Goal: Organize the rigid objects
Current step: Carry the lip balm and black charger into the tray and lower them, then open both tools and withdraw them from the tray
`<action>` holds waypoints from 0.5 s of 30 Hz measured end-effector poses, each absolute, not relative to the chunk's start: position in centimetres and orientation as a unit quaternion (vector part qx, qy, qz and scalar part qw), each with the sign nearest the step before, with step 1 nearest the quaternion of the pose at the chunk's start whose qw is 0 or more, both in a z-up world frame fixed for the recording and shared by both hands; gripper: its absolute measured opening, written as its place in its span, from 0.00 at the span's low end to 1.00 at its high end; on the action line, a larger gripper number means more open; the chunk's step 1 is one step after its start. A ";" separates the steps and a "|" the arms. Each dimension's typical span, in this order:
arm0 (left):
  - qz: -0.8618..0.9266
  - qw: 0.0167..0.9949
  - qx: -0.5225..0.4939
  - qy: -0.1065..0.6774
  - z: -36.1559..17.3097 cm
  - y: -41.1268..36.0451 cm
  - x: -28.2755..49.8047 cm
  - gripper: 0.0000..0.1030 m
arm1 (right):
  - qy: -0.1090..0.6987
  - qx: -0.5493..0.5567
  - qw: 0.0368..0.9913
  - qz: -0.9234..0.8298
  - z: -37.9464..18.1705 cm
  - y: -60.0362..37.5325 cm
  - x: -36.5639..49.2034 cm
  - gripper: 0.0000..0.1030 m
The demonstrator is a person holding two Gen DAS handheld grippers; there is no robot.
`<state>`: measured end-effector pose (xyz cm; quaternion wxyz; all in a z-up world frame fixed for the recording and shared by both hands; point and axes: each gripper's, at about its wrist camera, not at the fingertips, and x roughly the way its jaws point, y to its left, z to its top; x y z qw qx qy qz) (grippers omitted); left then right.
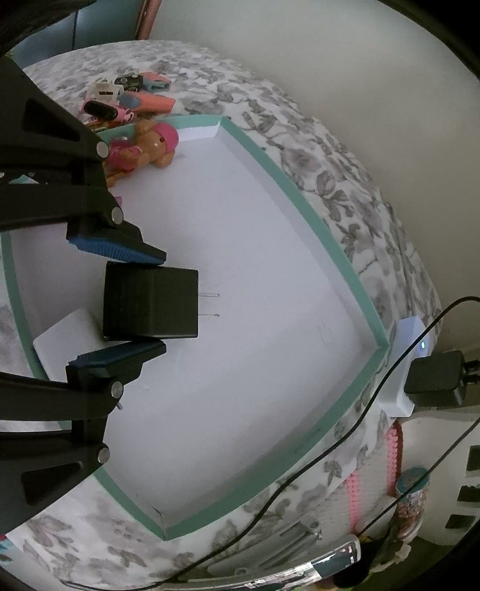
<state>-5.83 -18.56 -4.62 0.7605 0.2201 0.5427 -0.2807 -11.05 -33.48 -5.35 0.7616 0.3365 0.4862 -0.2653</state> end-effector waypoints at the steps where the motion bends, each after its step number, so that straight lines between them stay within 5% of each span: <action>1: -0.281 0.760 0.220 0.543 -4.6 -18.6 -5.8 0.17 | 0.486 0.337 0.761 -0.265 -5.4 -33.5 -11.0 0.43; 9: -0.284 0.765 0.206 0.540 -4.0 -18.3 -5.6 0.18 | 0.480 0.335 0.763 -0.274 -4.8 -33.6 -11.1 0.43; 15: -0.281 0.773 0.183 0.538 -3.1 -17.6 -5.0 0.34 | 0.475 0.325 0.769 -0.279 -4.4 -33.6 -11.2 0.47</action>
